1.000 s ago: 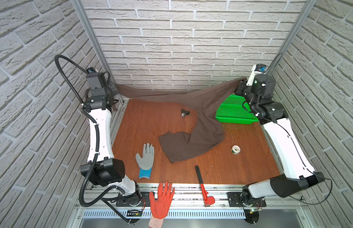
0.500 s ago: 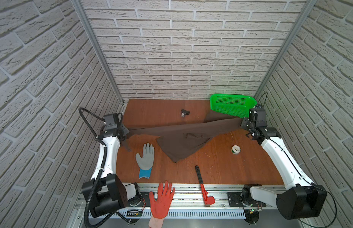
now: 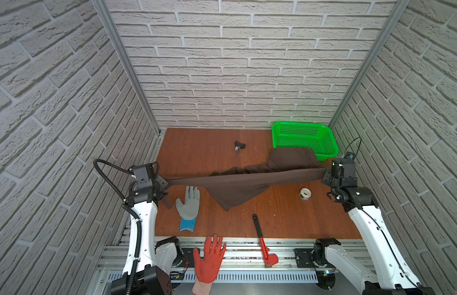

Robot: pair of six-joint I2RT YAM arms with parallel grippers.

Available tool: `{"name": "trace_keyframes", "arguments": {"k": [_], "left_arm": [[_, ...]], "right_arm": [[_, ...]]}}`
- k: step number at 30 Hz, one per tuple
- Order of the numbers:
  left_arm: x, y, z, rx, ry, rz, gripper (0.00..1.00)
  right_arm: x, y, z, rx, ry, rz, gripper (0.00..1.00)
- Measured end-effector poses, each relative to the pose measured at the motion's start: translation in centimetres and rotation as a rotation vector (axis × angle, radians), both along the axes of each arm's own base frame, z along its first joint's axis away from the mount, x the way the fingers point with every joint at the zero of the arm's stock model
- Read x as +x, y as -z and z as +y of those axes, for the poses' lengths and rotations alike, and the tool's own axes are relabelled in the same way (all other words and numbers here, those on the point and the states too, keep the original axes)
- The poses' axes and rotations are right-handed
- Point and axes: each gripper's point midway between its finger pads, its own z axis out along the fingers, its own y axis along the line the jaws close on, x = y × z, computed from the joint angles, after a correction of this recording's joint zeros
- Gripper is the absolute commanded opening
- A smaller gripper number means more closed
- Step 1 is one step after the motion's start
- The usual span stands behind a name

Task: Fold and stack the trousers
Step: Flatten out the trousers at the center of the table.

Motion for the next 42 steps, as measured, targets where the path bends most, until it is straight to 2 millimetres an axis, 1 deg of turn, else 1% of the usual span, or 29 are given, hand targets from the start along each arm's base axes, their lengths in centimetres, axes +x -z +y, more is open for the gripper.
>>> {"name": "trace_keyframes", "arguments": {"k": [1,3,7,9,10,11,12,15,17,19,21,23,24,26,28,30,31,32,34,36,37,38,39,42], "left_arm": [[-0.6,0.8,-0.2,-0.009,-0.003,0.020,0.00],[-1.4,1.4,-0.4,-0.018,-0.008,0.038,0.00],[-2.6,1.3,-0.8,-0.026,-0.021,0.028,0.01],[-3.0,1.2,-0.9,-0.030,-0.029,0.018,0.15],[-3.2,1.2,-1.0,-0.031,-0.031,0.013,0.25],[-3.4,1.3,-1.0,-0.034,-0.036,0.012,0.31],[-3.5,1.3,-1.0,-0.036,-0.044,0.013,0.34],[-4.0,1.6,-0.8,-0.031,-0.062,0.017,0.42],[-4.3,1.6,-0.7,-0.026,-0.070,0.019,0.55],[-4.4,1.4,-0.5,-0.020,-0.085,0.014,0.62],[-4.7,1.2,-0.2,-0.009,-0.100,0.010,0.67],[-5.2,0.7,0.0,0.005,-0.118,0.000,0.72],[-5.3,0.4,0.1,0.013,-0.123,-0.007,0.73],[-5.8,-1.0,0.3,0.036,-0.139,-0.034,0.73],[-5.6,-2.7,0.5,0.050,-0.143,-0.075,0.75],[-5.0,-4.3,0.3,0.046,-0.129,-0.120,0.75],[-4.3,-4.7,-0.1,0.032,-0.106,-0.133,0.76],[-3.3,-4.9,-0.5,0.018,-0.080,-0.136,0.77],[-0.5,-4.5,-2.2,-0.008,0.012,-0.108,0.81],[2.6,-3.3,-5.1,-0.035,0.135,-0.061,0.84],[4.0,-2.6,-6.4,-0.046,0.184,-0.037,0.88],[5.5,-1.6,-7.9,-0.061,0.234,-0.013,0.93],[6.7,-0.6,-9.3,-0.077,0.276,0.009,0.95],[9.0,2.3,-12.2,-0.118,0.349,0.075,0.97]], "right_arm": [[-0.4,0.8,-0.1,0.002,0.014,0.025,0.07],[-1.1,1.8,-0.3,0.007,0.039,0.051,0.07],[-2.9,3.0,-0.7,0.024,0.095,0.047,0.08],[-3.7,3.2,-0.8,0.032,0.123,0.030,0.10],[-4.0,3.4,-0.9,0.035,0.135,0.023,0.12],[-4.4,3.5,-1.0,0.036,0.152,0.015,0.15],[-4.7,3.6,-1.2,0.033,0.164,0.012,0.19],[-5.4,3.5,-1.8,0.024,0.216,-0.009,0.43],[-5.9,3.2,-2.2,0.016,0.242,-0.030,0.57],[-6.4,2.8,-2.5,0.011,0.267,-0.056,0.65],[-6.8,2.4,-2.7,0.006,0.288,-0.079,0.69],[-7.4,2.1,-2.9,0.002,0.309,-0.093,0.70],[-7.5,2.0,-2.9,0.004,0.315,-0.098,0.70],[-7.6,1.6,-2.9,0.015,0.323,-0.115,0.70],[-7.2,0.9,-2.5,0.048,0.307,-0.141,0.69],[-6.3,0.2,-1.8,0.096,0.277,-0.167,0.69],[-5.4,0.0,-1.3,0.134,0.256,-0.178,0.69],[-4.6,-0.1,-0.7,0.169,0.232,-0.178,0.69],[-2.4,0.4,0.5,0.241,0.187,-0.146,0.68],[0.3,1.7,1.8,0.316,0.142,-0.089,0.68],[1.4,2.5,2.3,0.341,0.127,-0.063,0.68],[2.5,3.7,2.9,0.373,0.112,-0.027,0.68],[3.2,4.9,3.3,0.399,0.102,0.007,0.68],[4.6,7.5,4.4,0.456,0.084,0.079,0.67]]}}
